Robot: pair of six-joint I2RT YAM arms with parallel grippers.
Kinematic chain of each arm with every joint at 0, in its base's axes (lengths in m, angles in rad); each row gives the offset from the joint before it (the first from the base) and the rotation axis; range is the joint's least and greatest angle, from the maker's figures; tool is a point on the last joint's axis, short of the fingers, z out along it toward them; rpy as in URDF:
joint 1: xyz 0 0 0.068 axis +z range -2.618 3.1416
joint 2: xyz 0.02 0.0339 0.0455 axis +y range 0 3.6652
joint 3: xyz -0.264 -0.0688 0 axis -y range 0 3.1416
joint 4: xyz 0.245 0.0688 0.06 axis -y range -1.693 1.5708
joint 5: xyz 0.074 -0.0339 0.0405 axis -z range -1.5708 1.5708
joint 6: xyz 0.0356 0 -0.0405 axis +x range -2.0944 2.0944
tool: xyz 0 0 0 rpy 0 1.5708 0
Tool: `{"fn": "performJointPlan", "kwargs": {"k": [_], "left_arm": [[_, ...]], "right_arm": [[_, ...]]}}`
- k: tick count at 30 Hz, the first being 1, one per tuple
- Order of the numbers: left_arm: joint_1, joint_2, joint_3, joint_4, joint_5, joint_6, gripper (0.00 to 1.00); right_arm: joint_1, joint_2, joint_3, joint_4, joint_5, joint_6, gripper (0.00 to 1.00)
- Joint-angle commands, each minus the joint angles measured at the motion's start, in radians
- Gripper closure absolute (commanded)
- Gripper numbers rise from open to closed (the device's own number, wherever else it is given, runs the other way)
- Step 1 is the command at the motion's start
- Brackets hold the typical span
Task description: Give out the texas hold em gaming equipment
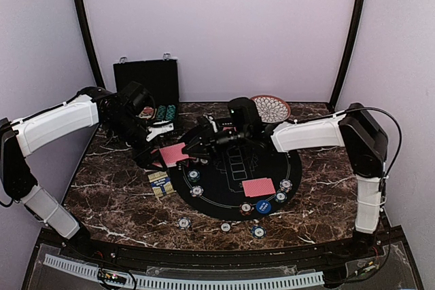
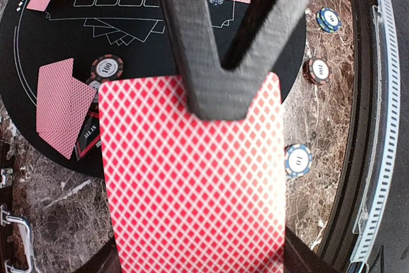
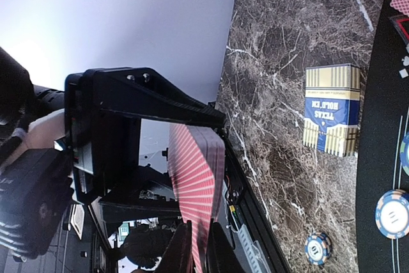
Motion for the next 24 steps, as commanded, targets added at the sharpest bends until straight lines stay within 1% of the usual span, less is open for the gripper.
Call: {"fn": "performJointPlan", "kwargs": {"k": [1,5,9,10,11,12,13,15,19,24], "left_arm": [[0.005,-0.032,-0.007,-0.004,-0.002,0.001,1.00],[0.005,-0.032,-0.007,-0.005,-0.008,0.003,1.00],[0.006,-0.032,-0.007,-0.006,-0.011,0.003,1.00],[0.006,-0.032,-0.007,-0.006,-0.011,0.003,1.00],[0.006,-0.032,-0.007,-0.007,-0.009,0.003,1.00],[0.006,-0.034,-0.007,-0.007,-0.006,0.003,1.00],[0.006,-0.034,-0.006,-0.008,-0.006,0.003,1.00],[0.006,-0.035,-0.005,-0.007,0.000,0.002,1.00],[0.006,-0.032,0.001,-0.008,0.003,0.001,1.00],[0.007,-0.025,0.009,-0.010,0.008,-0.001,1.00]], "right_arm": [[-0.045,-0.074,-0.028,0.025,-0.013,-0.011,0.94],[-0.091,-0.098,-0.035,-0.033,-0.016,-0.048,1.00],[-0.134,-0.112,-0.045,-0.044,-0.028,-0.054,1.00],[-0.137,-0.114,-0.043,-0.045,-0.031,-0.055,0.97],[-0.137,-0.114,-0.037,-0.063,-0.032,-0.064,0.84],[-0.137,-0.115,-0.030,-0.083,-0.028,-0.087,0.73],[-0.135,-0.117,-0.031,-0.090,-0.026,-0.095,0.68],[-0.129,-0.123,-0.053,-0.060,-0.026,-0.084,0.60],[-0.090,-0.107,-0.077,-0.017,-0.033,-0.067,0.53],[-0.029,-0.066,-0.064,0.018,-0.048,-0.043,0.53]]}}
